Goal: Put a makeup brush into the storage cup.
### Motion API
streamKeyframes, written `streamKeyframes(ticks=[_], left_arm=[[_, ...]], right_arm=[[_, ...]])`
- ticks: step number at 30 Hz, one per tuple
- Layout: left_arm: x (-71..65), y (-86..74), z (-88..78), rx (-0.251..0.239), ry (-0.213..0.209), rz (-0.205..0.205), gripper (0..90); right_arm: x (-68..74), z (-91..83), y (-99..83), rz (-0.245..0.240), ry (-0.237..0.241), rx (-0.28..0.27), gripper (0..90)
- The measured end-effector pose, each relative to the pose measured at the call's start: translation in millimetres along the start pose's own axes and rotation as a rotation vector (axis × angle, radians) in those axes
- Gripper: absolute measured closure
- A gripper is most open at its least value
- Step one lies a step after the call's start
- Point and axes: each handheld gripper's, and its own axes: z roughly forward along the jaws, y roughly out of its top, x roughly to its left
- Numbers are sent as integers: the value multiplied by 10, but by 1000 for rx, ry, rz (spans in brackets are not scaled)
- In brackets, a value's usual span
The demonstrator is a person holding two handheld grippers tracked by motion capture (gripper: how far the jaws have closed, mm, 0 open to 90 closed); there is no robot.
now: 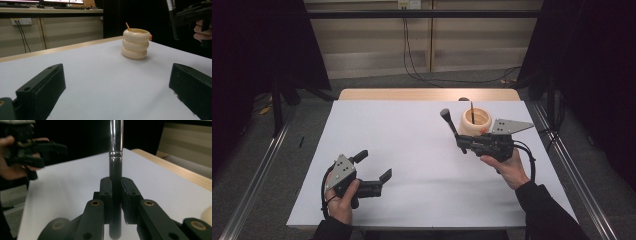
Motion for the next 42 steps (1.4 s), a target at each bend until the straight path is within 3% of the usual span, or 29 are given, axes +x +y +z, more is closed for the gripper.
streamKeyframes(ticks=[7, 21, 25, 26, 29, 32, 35, 40, 42], left_arm=[[-5, 1, 3, 0, -2, -5, 4], [-58, 53, 71, 23, -58, -7, 9], [-85, 115, 104, 6, -78, -11, 15], [-99, 132, 112, -1, -63, 0, 15], [-125, 171, 144, -26, -101, 4, 20], [-157, 201, 176, -14, -121, 26, 20], [-209, 230, 227, -23, -156, 5, 28], [-303, 304, 313, -15, -189, 38, 32], [-330, 343, 360, -28, -204, 34, 38]], right_arm=[[17, -43, 43, 19, 13, -66, 802], [31, -52, 70, -1, 35, -66, 802], [44, -54, 76, -5, 30, -73, 802], [46, -55, 79, -5, 38, -73, 802], [56, -44, 82, -8, 53, -73, 802], [76, -30, 81, -11, 64, -67, 802], [95, -3, 76, -13, 79, -64, 802], [107, 13, 69, 1, 87, -73, 802], [108, 6, 75, 12, 93, -88, 802]])
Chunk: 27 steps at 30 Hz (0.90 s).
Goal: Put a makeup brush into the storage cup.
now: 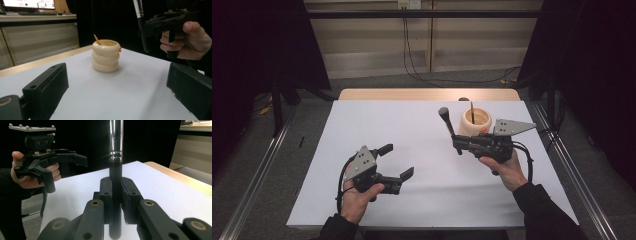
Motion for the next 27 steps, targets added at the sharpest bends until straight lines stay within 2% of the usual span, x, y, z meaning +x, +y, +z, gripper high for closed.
streamKeyframes(ticks=[5, 7, 8, 10, 11, 12, 14, 17, 19, 22, 25, 27], left_arm=[[-36, 130, 144, -14, -16, 10, 46], [-39, 186, 207, 10, -40, 53, 78], [-58, 218, 241, 6, -32, 54, 76], [-77, 285, 308, -22, -57, 37, 76], [-79, 321, 338, -15, -68, 60, 81], [-94, 355, 368, -19, -67, 63, 85], [-111, 414, 431, -46, -75, 46, 100], [-126, 476, 509, -48, -95, 44, 104], [-129, 502, 556, -49, -99, 18, 101], [-127, 526, 627, -44, -122, 20, 106], [-132, 549, 684, -45, -127, 43, 170], [-132, 583, 732, -51, -133, 37, 202]], right_arm=[[10, 4, -2, -5, 2, 4, 802], [11, 4, -4, -6, 1, 2, 802], [12, 6, -4, -9, 2, 1, 802], [13, 5, -3, -8, 7, 1, 802], [15, 4, -1, -11, 0, 4, 802], [13, 6, -2, -7, 4, 1, 801], [11, 4, -4, -7, 3, 1, 802], [8, -2, -3, -7, 1, 1, 802], [6, -4, -2, -9, 1, 1, 802], [8, -6, 2, -10, 2, 0, 802], [10, 2, -4, -8, 8, 4, 802], [13, 12, -11, -6, 8, 7, 802]])
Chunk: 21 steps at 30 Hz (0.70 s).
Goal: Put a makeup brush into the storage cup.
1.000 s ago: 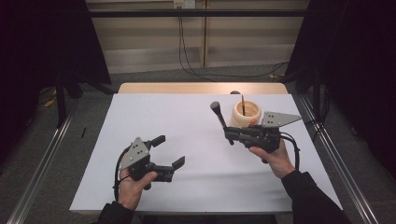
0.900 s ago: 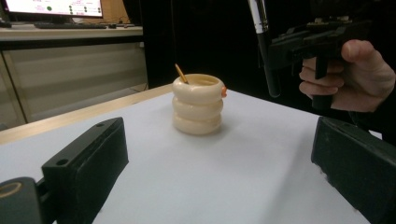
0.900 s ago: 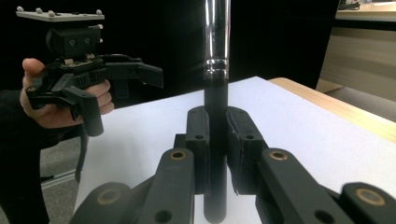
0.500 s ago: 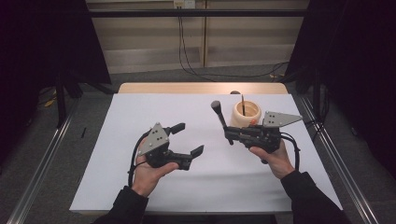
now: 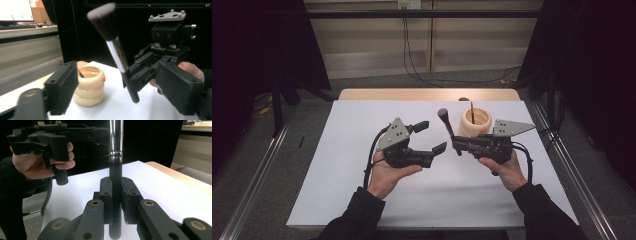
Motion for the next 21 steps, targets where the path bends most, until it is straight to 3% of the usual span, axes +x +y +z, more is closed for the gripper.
streamKeyframes(ticks=[3, 7, 9, 17, 21], left_arm=[[47, 71, 30, -3, -13, 2, 275], [82, 147, 73, -5, -38, -40, 368], [71, 138, 95, 7, -34, -29, 400], [79, 54, 154, 24, -34, -80, 495], [87, 49, 165, 29, -47, -100, 601]], right_arm=[[15, 6, 4, -5, 3, 2, 802], [16, 7, 4, -5, 3, 1, 802], [11, 10, -3, -4, 7, 2, 802], [33, 46, -17, -7, 21, 13, 802], [35, 59, -31, -5, 21, 19, 802]])
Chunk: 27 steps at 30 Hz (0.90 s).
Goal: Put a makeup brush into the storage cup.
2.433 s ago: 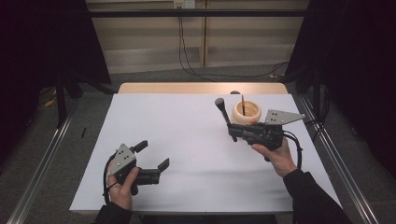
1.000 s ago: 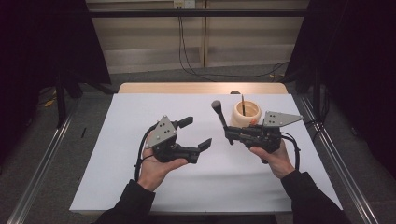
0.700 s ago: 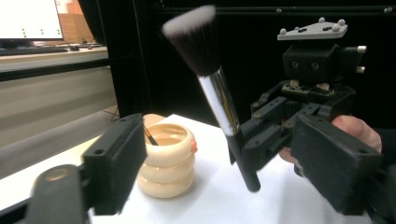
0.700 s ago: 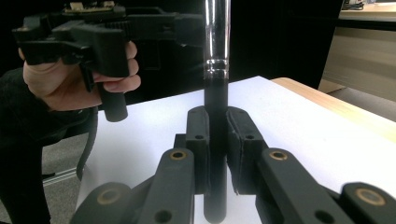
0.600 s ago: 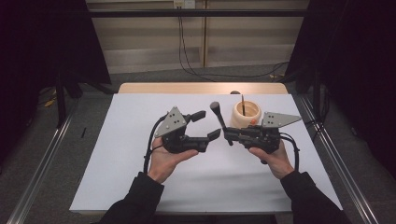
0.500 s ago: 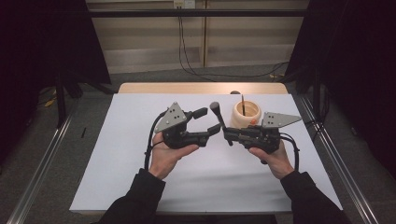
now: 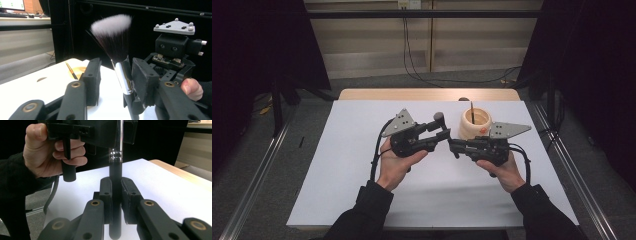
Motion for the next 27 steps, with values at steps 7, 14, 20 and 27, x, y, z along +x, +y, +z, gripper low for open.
streamKeyframes(ticks=[7, 14, 20, 27], left_arm=[[-3, -1, -4, 3, -25, -5, 717], [1, 4, -18, 10, -62, -20, 749], [-26, 14, -12, 19, -76, -25, 769], [-15, 17, -25, 17, -71, -25, 775]], right_arm=[[-6, 5, -13, 0, 1, 1, 802], [-6, 27, -28, -2, 23, 2, 800], [-14, 30, -35, -4, 32, 5, 788], [-27, 17, -27, -6, 33, 3, 695]])
